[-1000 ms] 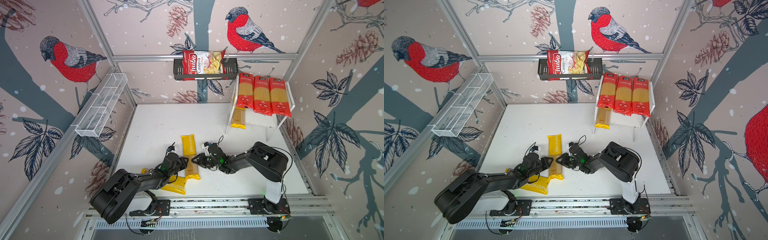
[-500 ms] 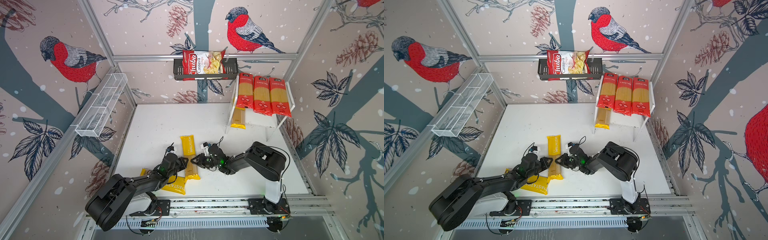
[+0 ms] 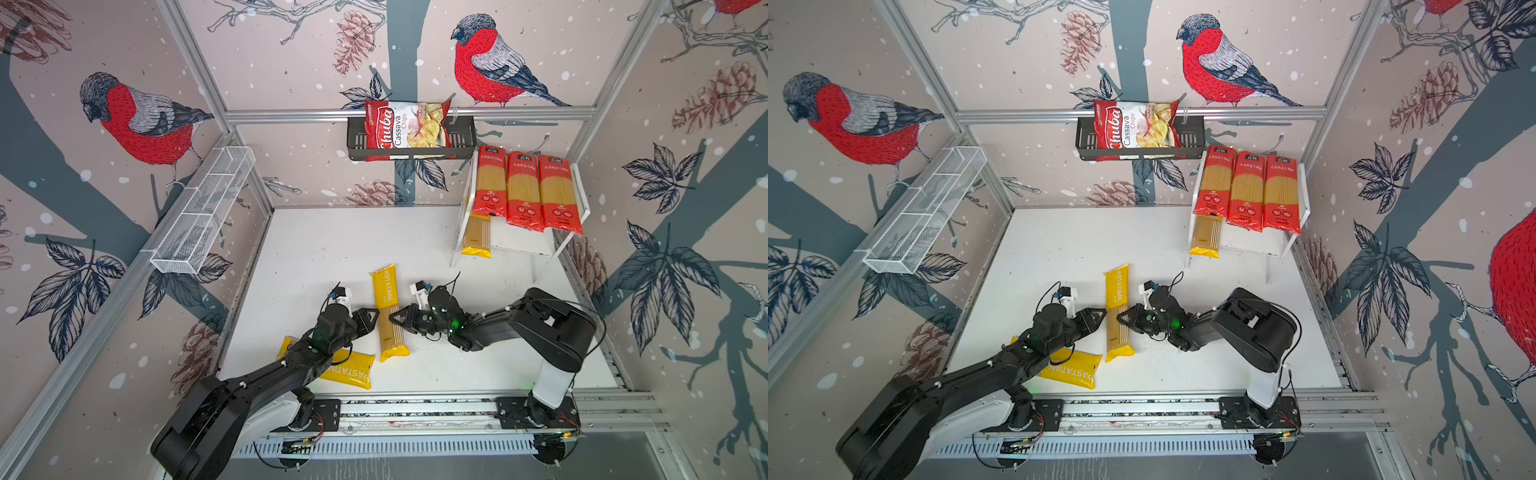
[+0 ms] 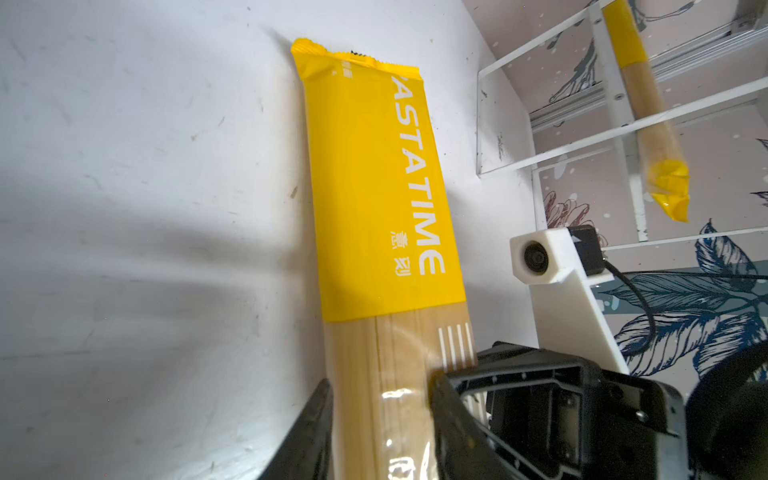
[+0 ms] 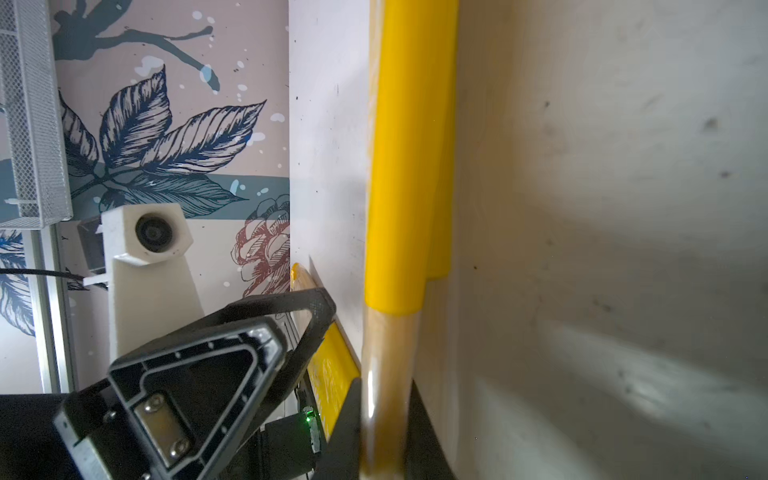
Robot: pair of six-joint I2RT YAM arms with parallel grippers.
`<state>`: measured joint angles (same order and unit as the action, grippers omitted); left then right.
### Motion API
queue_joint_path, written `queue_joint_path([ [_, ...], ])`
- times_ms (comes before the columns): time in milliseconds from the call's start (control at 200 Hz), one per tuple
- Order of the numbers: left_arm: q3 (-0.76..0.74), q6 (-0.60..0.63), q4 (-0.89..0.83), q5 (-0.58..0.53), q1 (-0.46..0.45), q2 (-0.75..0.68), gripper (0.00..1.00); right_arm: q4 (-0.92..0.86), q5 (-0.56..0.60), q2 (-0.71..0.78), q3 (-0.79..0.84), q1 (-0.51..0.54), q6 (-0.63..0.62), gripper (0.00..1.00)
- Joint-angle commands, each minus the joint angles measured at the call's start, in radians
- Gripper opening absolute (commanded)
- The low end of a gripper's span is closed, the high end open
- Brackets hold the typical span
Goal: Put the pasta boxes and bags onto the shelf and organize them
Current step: 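Lift the yellow bag upright with both grippers, then carry the upright yellow bag toward the shelf with both grippers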
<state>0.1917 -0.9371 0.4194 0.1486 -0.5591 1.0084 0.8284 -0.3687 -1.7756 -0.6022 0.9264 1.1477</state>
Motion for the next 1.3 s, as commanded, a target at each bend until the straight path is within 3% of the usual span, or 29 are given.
queue_joint_path([
  [0,0.024,0.038,-0.04,0.006,0.013,-0.049,0.5,0.103,0.005,0.068,0.008,-0.013,-0.085,0.06],
  [205,0.039,0.04,0.105,0.142,0.031,-0.072,0.73,0.018,0.043,0.268,0.052,-0.033,-0.222,0.04],
  [305,0.057,0.026,0.205,0.199,0.03,-0.037,0.78,-0.011,0.068,0.38,0.082,-0.036,-0.279,0.03],
  [560,0.179,-0.042,0.489,0.376,0.008,0.141,0.79,-0.038,0.083,0.62,0.153,-0.075,-0.343,0.01],
  [911,0.399,0.025,0.506,0.504,-0.066,0.321,0.72,-0.009,0.085,0.827,0.243,-0.103,-0.38,0.0],
  [1156,0.477,0.033,0.523,0.538,-0.08,0.399,0.65,0.012,0.046,0.855,0.264,-0.112,-0.365,0.0],
  [1296,0.507,0.041,0.52,0.557,-0.082,0.452,0.68,0.046,0.03,0.868,0.268,-0.112,-0.354,0.0],
])
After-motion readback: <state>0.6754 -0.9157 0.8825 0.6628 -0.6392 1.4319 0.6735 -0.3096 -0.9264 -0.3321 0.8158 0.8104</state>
